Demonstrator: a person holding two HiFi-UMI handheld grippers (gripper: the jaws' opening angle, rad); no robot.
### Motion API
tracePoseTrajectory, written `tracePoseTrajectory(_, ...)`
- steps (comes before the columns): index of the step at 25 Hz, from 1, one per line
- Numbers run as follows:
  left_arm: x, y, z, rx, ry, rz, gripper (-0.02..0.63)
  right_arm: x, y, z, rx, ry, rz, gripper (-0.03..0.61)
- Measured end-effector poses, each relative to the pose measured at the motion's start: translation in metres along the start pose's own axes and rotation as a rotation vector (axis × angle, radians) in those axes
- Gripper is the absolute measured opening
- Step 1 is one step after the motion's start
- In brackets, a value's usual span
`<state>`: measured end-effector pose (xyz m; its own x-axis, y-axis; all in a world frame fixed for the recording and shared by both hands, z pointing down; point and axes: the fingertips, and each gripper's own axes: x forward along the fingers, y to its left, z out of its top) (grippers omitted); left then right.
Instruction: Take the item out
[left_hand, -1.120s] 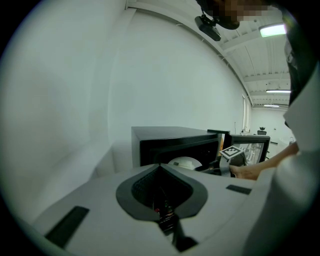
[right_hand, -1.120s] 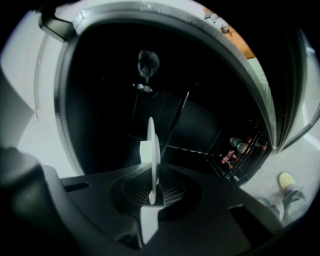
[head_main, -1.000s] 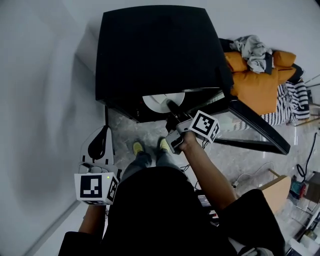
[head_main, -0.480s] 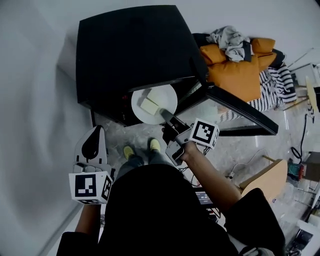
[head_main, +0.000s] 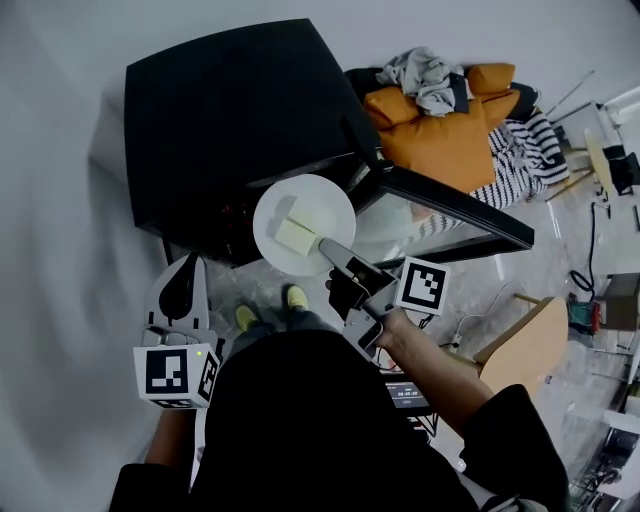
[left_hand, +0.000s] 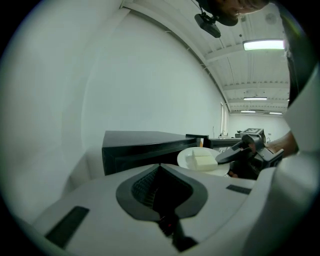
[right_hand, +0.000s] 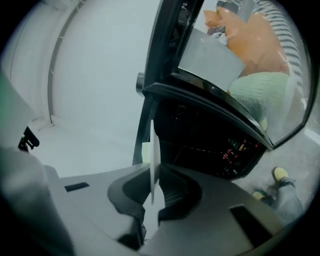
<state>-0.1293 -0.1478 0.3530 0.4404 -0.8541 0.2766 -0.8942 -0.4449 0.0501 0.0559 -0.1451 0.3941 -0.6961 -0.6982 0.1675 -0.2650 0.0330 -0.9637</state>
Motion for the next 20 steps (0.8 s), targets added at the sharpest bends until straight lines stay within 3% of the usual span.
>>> tracePoseTrajectory(20,0.023,-0.008,0.016,0.033,-0.026,-0.084,0.008,-0.02,0.034,-0.002,0.008,-0.024,0.049,0.028)
